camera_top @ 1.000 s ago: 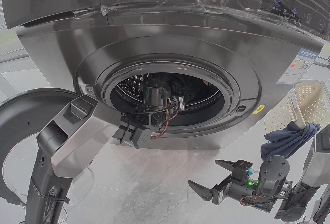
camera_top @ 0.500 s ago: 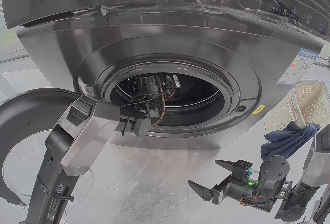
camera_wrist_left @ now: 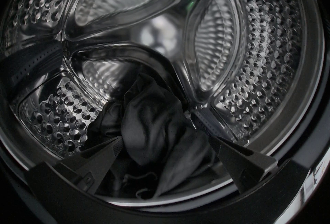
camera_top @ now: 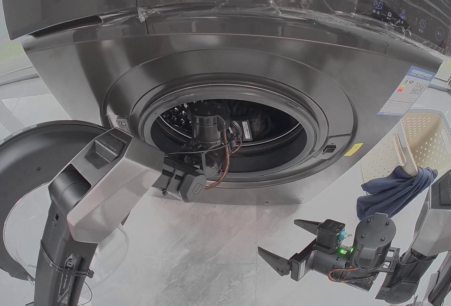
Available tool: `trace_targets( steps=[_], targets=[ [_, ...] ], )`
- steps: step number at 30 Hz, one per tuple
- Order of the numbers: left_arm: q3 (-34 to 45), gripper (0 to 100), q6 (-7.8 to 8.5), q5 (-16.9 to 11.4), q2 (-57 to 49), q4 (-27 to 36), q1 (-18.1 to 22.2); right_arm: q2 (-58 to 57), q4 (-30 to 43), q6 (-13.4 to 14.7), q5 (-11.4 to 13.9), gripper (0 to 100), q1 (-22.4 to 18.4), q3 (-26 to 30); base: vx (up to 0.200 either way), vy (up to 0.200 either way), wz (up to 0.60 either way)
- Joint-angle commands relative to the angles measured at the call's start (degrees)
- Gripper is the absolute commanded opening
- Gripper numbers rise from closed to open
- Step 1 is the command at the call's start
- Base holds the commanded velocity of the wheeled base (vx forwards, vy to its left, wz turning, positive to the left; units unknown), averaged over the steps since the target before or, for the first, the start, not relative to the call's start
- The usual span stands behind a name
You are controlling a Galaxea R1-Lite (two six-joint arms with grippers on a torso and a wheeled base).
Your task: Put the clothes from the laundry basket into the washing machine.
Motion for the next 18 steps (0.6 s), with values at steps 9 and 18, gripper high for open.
trace_targets(
  steps=[9,18],
  targets=[
    [26.37,100,5.19,0.11,-13.61,-10.05,-7.26,-0.27,0.05,-0.16,-0.11,100,-0.51,2.55,0.0,0.0,0.0],
    [43.94,100,5.72,-1.74,-23.98,-15.41,-11.56,-3.87,-0.03,-1.04,-0.28,100,-5.96,6.77,0.0,0.0,0.0]
  ],
)
